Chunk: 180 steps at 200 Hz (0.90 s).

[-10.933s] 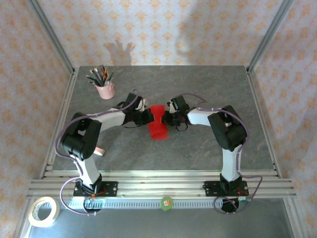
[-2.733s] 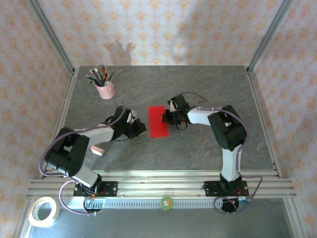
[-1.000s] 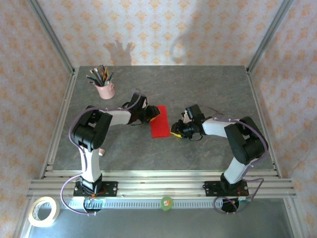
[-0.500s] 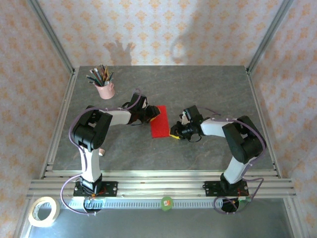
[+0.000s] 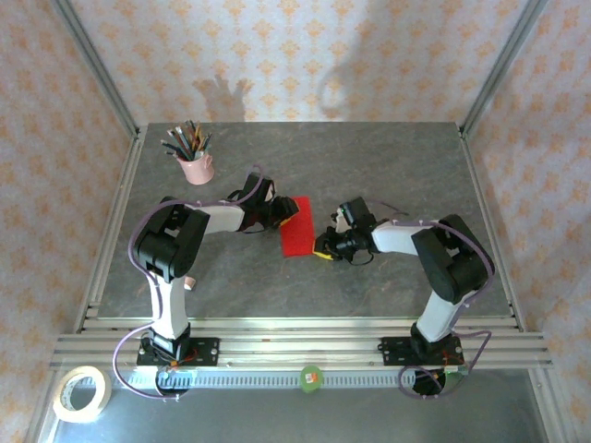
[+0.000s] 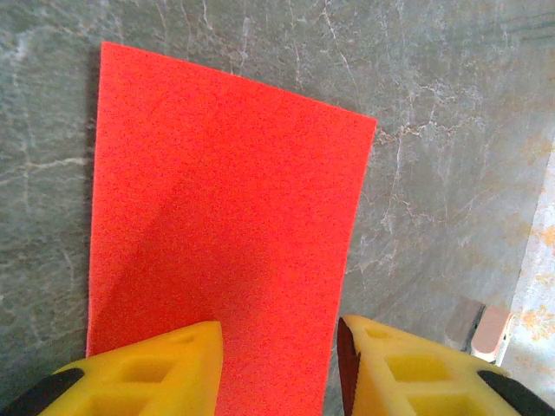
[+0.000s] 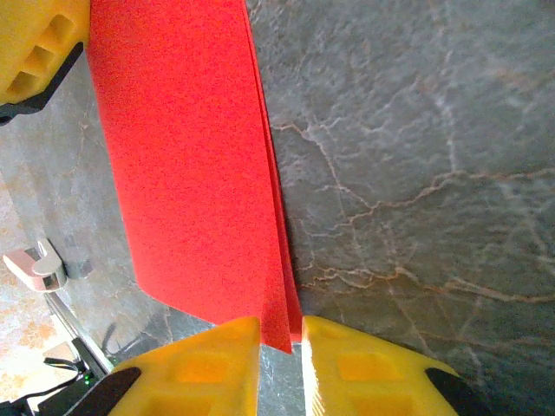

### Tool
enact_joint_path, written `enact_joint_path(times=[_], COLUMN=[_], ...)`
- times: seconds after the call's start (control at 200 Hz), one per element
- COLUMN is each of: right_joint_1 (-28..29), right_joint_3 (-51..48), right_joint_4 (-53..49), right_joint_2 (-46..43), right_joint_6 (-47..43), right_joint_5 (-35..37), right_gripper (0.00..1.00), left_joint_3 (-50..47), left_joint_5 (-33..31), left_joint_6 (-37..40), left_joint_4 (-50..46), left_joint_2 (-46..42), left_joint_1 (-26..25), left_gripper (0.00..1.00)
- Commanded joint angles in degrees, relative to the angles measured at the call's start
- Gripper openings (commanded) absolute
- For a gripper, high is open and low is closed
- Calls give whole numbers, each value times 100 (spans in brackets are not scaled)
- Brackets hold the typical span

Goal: Fold a paper plane with a square sheet of paper (pick it up from the middle)

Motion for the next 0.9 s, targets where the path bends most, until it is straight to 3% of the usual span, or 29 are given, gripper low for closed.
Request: enact_joint_path(times=[0.0,0.521,0.896], right_joint_1=[57,44,49], right_joint_3=[95,-10,198], right_joint_4=[113,486,460], right_joint_2=[87,-177,108], right_joint_6=[1,265,533], right_joint_5=[-80,107,142], right_gripper=[20,20,17], left_joint_3=[-147,-180,-206], left_joint_5=[-287,-261,26], left_joint_6=[61,71,-67], left_joint_4=[-416,-386,-148], left_joint_2=[303,320,163], left_joint_1=[53,59,54], left_gripper=[43,43,43])
